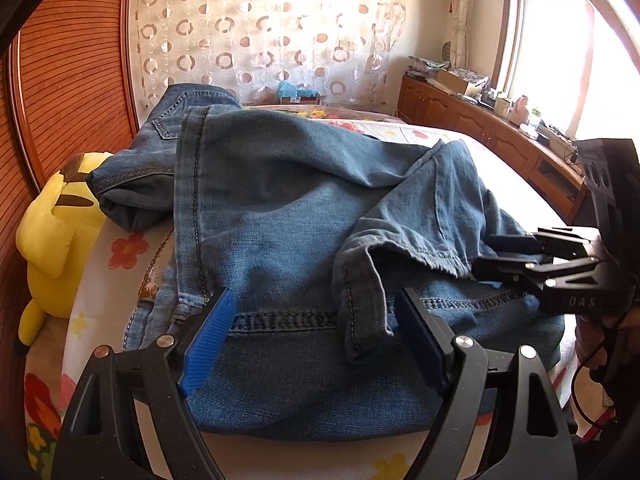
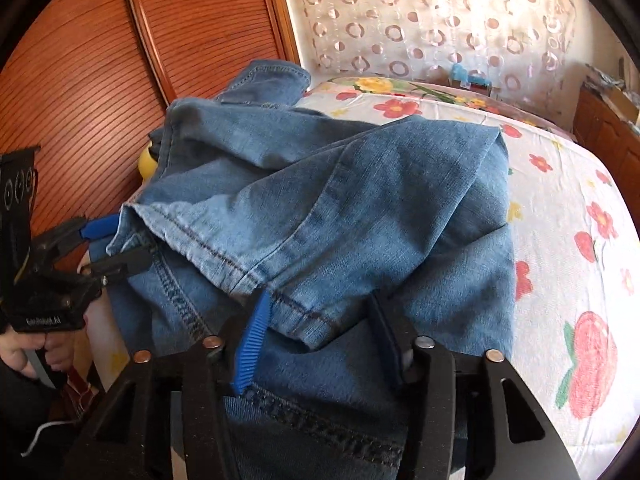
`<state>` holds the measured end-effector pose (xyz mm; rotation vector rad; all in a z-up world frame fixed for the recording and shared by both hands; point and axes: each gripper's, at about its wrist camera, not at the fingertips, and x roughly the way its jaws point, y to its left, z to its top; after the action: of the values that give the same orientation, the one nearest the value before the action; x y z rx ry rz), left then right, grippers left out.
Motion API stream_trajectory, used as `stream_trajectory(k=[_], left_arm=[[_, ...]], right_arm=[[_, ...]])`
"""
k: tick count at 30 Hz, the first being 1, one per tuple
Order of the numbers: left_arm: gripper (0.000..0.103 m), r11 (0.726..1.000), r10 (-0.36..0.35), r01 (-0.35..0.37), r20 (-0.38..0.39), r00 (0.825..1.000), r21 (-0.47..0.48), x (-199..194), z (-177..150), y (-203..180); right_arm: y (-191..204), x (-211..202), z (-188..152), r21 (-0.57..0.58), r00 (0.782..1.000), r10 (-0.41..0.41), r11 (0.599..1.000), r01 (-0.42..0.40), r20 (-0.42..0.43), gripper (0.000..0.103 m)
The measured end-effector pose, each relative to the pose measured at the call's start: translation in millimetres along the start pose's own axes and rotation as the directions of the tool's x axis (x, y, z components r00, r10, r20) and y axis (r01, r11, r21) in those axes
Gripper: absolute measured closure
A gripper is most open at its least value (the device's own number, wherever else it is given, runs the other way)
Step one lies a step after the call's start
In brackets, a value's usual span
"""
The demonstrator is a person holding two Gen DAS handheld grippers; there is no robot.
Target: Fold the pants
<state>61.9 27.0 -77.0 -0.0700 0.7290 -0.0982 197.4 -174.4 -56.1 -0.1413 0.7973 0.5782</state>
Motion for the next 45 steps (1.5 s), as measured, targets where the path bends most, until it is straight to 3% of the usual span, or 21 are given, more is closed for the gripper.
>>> stream_trajectory(k=[11, 14, 15, 16, 17, 19, 22, 29, 35, 40, 45], left_arm=[[0.021, 1.000, 0.012, -0.012, 0.006, 1.000, 0.004, 2.0, -0.1, 0.3], [0.039, 1.000, -0.002, 0.001, 0.021, 1.000, 0.017, 0.4, 0.7, -1.6], [0.050, 1.000, -0.004, 0.003, 0.024, 1.000, 0.025, 0.5, 1.1, -2.4], [0.063, 0.999, 0.007, -0.008, 0.023, 1.000, 0.038, 1.4, 1.7, -3.5], [0.069, 0.999, 0.005, -0.006, 0.022, 1.000, 0.043, 1.4, 2.8, -4.8], [0.086, 0.998, -0.050, 0.049, 0.023, 0.998, 0.041, -1.8, 5.7, -5.6], [0.094, 0.995, -0.064, 0.061, 0.044, 0.997, 0.075, -10.6, 9.8, -13.7], [0.094, 0.988, -0.147, 0.138, 0.138, 0.980, 0.076, -57.4, 29.7, -24.1], [0.094, 0.984, -0.176, 0.166, 0.193, 0.965, 0.070, -93.2, 36.9, -26.7], [0.094, 0.987, -0.160, 0.156, 0.189, 0.969, 0.035, -96.1, 28.6, -15.5], [0.094, 0.990, -0.130, 0.135, 0.149, 0.980, -0.028, -83.2, 14.2, 5.3]], right_arm=[[14.3, -22.4, -26.6, -0.083, 0.999, -0.051, 0.995, 0.052, 0.006, 0.054], [11.4, -21.7, -26.9, -0.075, 0.999, -0.042, 0.996, 0.042, 0.009, 0.077], [10.4, -21.7, -25.9, -0.074, 0.999, -0.031, 0.997, 0.032, 0.011, 0.084], [7.2, -21.3, -23.3, -0.074, 1.000, -0.024, 0.997, 0.025, 0.016, 0.086], [5.6, -22.8, -21.0, -0.077, 1.000, -0.019, 0.997, 0.021, 0.024, 0.090], [1.6, -28.0, -15.3, -0.075, 0.999, -0.013, 0.997, 0.017, 0.047, 0.091], [-2.8, -47.4, -6.2, -0.070, 0.994, -0.011, 0.997, 0.018, 0.105, 0.092], [2.8, -92.9, 43.6, -0.132, 0.966, -0.039, 0.988, 0.075, 0.256, 0.093], [25.2, -111.1, 99.4, -0.203, 0.943, 0.051, 0.979, 0.018, 0.330, 0.094], [63.0, -89.6, 122.8, -0.293, 0.942, 0.103, 0.956, -0.006, 0.320, 0.094], [89.0, -43.9, 132.4, -0.351, 0.961, 0.111, 0.936, -0.016, 0.252, 0.095]])
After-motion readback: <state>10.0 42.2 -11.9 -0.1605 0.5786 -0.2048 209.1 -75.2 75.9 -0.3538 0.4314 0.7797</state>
